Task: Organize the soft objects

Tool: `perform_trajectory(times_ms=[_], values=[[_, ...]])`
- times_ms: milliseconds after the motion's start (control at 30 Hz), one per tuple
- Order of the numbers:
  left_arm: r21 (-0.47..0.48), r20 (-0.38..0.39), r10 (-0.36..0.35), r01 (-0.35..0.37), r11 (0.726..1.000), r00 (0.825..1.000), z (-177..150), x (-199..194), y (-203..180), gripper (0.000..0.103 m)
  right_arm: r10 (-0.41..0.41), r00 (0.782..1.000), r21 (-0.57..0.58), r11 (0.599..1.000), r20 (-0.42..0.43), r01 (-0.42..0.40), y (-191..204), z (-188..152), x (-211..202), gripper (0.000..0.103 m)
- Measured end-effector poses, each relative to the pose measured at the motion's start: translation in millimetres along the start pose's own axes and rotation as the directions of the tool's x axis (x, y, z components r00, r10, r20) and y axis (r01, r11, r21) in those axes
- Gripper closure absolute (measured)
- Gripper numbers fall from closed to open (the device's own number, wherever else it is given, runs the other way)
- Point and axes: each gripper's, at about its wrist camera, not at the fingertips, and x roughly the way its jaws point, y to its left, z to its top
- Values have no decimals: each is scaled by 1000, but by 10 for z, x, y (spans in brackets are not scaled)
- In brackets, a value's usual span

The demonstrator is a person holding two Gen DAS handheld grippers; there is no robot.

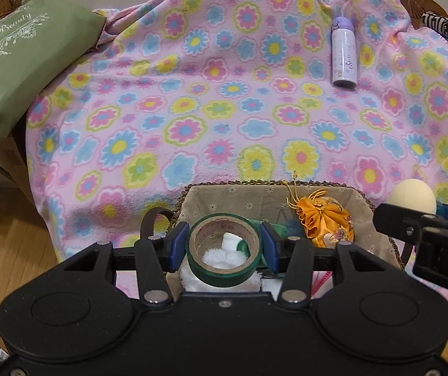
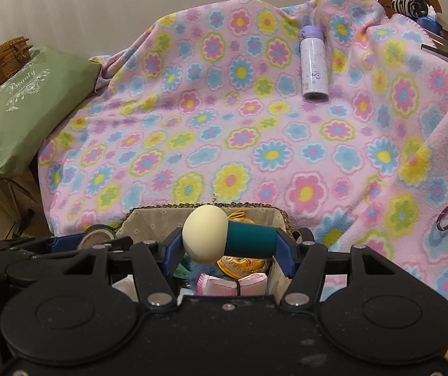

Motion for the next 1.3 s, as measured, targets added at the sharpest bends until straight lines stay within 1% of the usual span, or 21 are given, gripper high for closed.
perform_trajectory(times_ms=[33, 100, 133, 400, 500, 633, 700, 1033, 1233, 1300], values=[[3, 2, 0, 0, 1000, 1000, 0, -4, -7, 54, 1, 1000, -1, 1000, 0, -1, -1, -3, -5, 43], [5, 5, -1, 1, 1000, 1000, 4, -10, -11, 48, 3, 1000, -2, 1000, 2, -3, -1, 0, -8, 43], [4, 8, 1, -1, 1000, 1000, 4, -15, -10, 47, 3, 1000, -2, 1000, 3, -3, 2, 1, -10, 42], [3, 12, 17, -17, 1000, 1000, 9, -37, -7, 46, -10, 1000, -1, 1000, 11, 10, 4, -1, -28, 41], [11, 17, 24, -24, 1000, 1000, 7, -55, -22, 44, -16, 1000, -3, 1000, 10, 16, 4, 1, -27, 41], [18, 22, 35, -35, 999, 999, 5, -73, -34, 43, -23, 1000, -1, 1000, 3, 23, -9, 4, -14, 41], [18, 20, 39, -39, 999, 999, 5, -75, -36, 41, -26, 1000, 1, 1000, -2, 26, -17, 5, -8, 41], [10, 2, 58, -58, 998, 998, -5, -56, -3, 40, -37, 999, 3, 999, -17, 37, -38, 1, -5, 41], [10, -7, 56, -56, 998, 998, -5, -54, -6, 39, -46, 998, -4, 999, -31, 46, -31, 2, -1, 40], [8, -13, 51, -51, 999, 999, -3, -52, 1, 37, -51, 998, -7, 999, -36, 50, -33, 0, -3, 40]])
